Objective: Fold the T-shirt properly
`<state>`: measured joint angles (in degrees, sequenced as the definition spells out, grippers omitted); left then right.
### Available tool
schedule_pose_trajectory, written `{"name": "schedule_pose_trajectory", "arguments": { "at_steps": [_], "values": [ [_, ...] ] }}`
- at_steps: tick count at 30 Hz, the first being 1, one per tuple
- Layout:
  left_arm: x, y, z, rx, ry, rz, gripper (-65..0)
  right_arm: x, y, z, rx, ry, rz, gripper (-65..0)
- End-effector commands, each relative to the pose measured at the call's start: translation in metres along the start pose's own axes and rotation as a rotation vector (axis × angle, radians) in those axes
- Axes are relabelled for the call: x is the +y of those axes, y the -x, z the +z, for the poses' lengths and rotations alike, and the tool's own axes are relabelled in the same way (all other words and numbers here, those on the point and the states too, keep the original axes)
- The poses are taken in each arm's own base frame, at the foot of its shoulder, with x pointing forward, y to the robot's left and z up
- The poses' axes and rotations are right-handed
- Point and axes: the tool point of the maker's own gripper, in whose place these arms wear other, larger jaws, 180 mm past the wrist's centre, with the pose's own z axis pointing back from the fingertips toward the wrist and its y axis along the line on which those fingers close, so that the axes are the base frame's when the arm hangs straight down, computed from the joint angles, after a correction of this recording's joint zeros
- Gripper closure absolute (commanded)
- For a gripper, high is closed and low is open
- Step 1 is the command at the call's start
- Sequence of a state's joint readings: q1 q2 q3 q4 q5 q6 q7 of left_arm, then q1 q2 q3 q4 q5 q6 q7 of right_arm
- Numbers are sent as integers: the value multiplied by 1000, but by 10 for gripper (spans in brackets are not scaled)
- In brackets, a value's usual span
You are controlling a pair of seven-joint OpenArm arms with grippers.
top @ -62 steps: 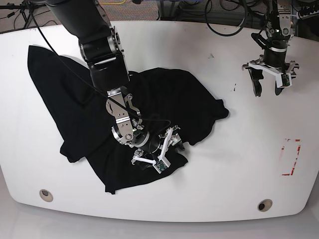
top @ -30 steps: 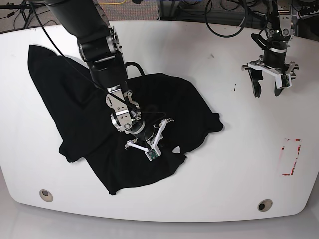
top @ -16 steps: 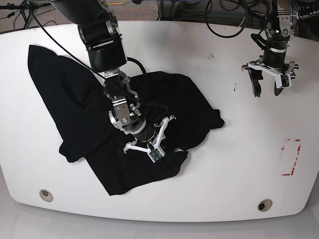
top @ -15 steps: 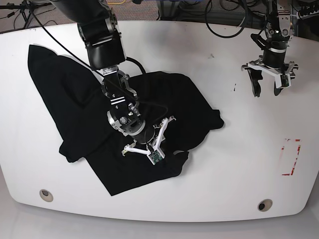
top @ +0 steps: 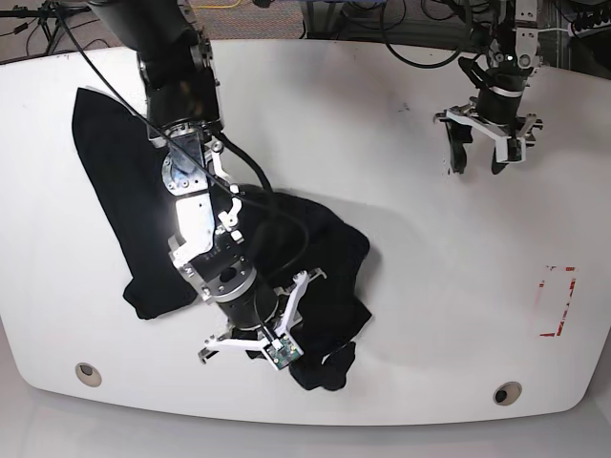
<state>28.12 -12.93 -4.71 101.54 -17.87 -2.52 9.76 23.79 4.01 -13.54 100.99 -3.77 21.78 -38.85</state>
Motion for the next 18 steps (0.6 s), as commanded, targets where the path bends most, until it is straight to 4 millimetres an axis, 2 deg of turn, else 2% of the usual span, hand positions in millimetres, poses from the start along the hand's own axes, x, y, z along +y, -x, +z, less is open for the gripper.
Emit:
{"name": "schedule_pose_trajectory", "arguments": {
  "at_steps": [1,7,10,13,18],
  "values": [
    [-4,-13,-1,-44,14,-7,-394,-17,-51,7,-134,34,59,0],
    [-19,-12,-4,-41,53,-5,-394,-38,-101,17,-233,68,177,0],
    [-27,-11,-4,-44,61,20,-394,-43,-134,25,-298,79,256,0],
    [-28,-10,-4,-45,56,32,-394,-55,-160,33,-342,104,330,0],
    [-27,-10,-4,-46,53,34,-394,-61,-202,43,-418,131,407,0]
  ]
}}
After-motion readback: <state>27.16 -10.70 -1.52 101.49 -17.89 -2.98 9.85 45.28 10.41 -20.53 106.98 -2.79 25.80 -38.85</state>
